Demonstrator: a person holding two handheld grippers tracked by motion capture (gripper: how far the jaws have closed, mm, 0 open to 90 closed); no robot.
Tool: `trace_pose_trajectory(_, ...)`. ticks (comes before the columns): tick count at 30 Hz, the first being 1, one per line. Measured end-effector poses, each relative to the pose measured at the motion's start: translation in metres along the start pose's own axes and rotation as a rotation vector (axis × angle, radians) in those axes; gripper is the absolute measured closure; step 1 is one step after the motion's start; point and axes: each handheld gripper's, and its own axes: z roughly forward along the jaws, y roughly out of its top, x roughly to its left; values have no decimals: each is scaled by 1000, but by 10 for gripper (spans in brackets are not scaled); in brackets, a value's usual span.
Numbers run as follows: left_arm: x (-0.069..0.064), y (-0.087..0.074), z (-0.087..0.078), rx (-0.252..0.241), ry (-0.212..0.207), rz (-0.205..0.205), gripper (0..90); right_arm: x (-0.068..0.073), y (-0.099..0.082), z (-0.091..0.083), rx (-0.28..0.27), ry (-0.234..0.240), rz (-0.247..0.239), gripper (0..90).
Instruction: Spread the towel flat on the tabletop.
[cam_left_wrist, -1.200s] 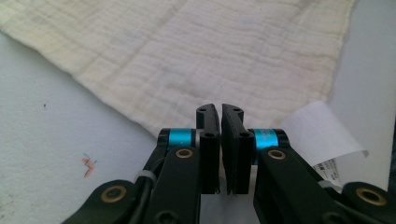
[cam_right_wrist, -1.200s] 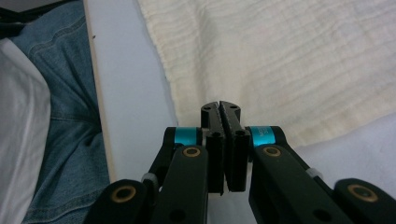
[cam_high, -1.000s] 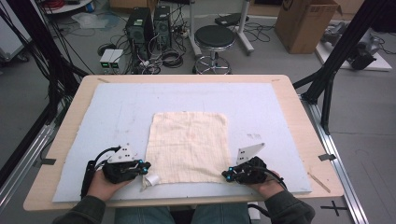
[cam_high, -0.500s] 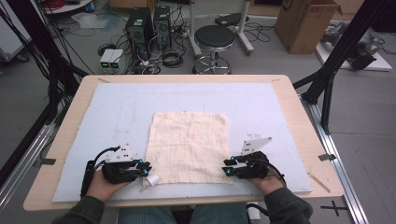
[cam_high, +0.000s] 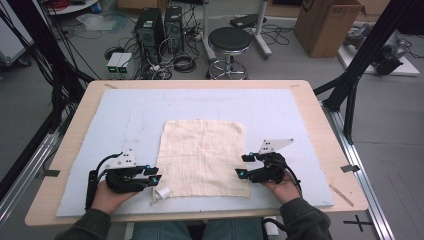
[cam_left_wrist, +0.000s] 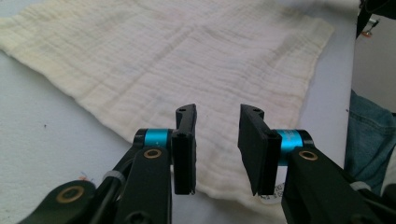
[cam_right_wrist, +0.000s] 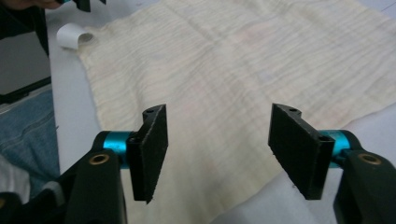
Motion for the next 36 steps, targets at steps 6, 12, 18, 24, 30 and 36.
trace_pose_trajectory(6,-1,5,0,-29,24,-17,573,-6,8,-1,-28,-10,38,284)
trace_pose_trajectory(12,1,9,2,-39,47,-25,521,-14,14,-2,-42,-33,51,259)
trace_pose_trajectory(18,2,10,3,-40,57,-26,498,-19,18,0,-49,-39,54,259)
trace_pose_trajectory(24,2,10,3,-33,67,-24,482,-22,22,6,-37,-39,47,260)
trace_pose_trajectory(30,3,11,3,-30,73,-21,472,-19,28,10,-35,-29,33,260)
trace_pose_trajectory(36,2,11,4,-25,79,-22,454,-20,29,14,-25,-28,29,260)
